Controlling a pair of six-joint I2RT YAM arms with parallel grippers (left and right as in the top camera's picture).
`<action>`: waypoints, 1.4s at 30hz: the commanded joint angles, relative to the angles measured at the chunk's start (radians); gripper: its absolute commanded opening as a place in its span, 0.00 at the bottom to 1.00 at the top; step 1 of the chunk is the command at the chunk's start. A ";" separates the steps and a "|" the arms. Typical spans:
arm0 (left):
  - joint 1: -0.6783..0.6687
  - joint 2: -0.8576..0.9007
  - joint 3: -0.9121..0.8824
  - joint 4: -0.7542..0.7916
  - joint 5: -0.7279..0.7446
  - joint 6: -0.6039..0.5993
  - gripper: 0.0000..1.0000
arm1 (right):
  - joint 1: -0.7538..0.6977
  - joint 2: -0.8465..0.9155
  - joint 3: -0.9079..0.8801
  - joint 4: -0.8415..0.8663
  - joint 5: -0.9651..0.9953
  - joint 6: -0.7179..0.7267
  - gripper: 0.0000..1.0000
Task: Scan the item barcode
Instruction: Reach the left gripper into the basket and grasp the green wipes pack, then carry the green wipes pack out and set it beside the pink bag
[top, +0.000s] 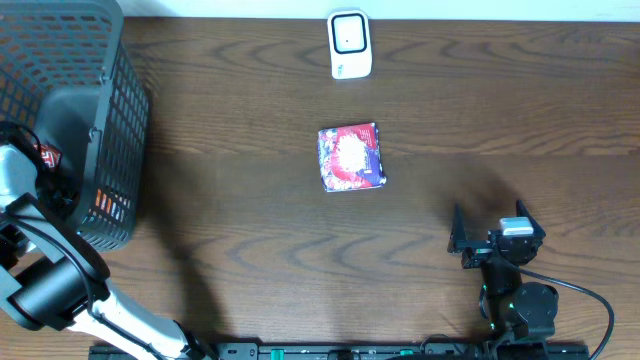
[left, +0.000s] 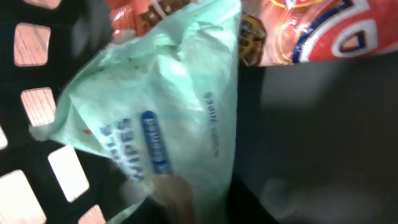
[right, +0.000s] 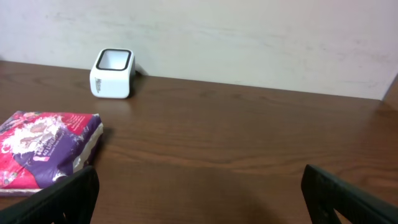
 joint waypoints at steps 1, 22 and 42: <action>0.000 0.006 -0.008 -0.007 0.008 0.006 0.07 | 0.000 -0.006 -0.002 -0.004 0.008 -0.008 0.99; -0.014 -0.536 0.048 0.260 0.469 -0.026 0.07 | 0.000 -0.006 -0.002 -0.004 0.008 -0.008 0.99; -0.665 -0.669 0.047 0.380 0.535 0.174 0.07 | 0.000 -0.006 -0.002 -0.003 0.008 -0.008 0.99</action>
